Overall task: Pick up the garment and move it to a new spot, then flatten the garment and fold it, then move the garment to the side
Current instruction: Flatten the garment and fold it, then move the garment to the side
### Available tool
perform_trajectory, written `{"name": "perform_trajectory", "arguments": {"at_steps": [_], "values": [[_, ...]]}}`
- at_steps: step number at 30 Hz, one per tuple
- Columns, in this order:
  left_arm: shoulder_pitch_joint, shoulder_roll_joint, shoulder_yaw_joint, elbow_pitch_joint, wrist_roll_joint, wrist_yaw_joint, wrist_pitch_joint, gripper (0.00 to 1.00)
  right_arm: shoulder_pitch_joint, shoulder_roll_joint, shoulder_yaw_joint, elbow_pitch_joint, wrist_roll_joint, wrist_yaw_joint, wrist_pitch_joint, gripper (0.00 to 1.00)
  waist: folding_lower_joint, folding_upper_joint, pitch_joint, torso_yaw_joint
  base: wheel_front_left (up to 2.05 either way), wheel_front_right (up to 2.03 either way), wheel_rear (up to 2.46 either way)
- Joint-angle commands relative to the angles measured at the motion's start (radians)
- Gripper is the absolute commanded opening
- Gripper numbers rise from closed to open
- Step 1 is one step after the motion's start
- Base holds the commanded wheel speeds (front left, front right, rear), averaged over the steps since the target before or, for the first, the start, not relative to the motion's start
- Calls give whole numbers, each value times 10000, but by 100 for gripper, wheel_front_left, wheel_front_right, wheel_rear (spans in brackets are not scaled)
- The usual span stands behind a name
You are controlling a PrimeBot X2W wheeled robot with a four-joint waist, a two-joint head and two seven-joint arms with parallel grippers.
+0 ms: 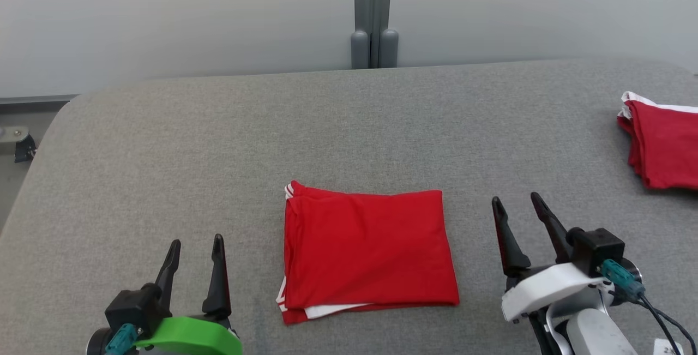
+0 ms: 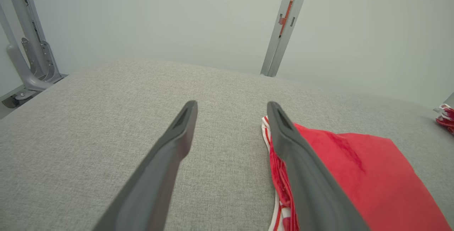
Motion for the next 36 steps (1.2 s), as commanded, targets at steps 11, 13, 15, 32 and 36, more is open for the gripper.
{"name": "perform_trajectory", "arguments": {"at_steps": [11, 13, 15, 32, 36], "values": [[956, -438, 928, -97, 778, -296, -27, 100, 957, 13, -393, -862, -8, -7, -27, 100, 0, -1, -245, -207, 0, 0, 0], [1005, -492, 979, -75, 869, -370, -27, 100, 1010, 14, -370, -861, -16, -7, -27, 100, 0, -1, -259, -192, 0, 0, 0], [1045, -557, 1015, -56, 951, -434, -27, 100, 1044, 13, -361, -856, -48, -5, -27, 100, 0, -1, -267, -172, 0, 0, 0], [974, -888, 1345, 131, 1412, -839, -28, 100, 866, 14, -473, -580, -263, -7, 149, 100, 0, -1, -207, -31, 0, 0, 0], [862, -989, 1369, 149, 1473, -917, -28, 100, 398, 8, -337, -389, -171, -7, 1347, 100, 0, -1, -131, 149, 0, 0, 0]]}}
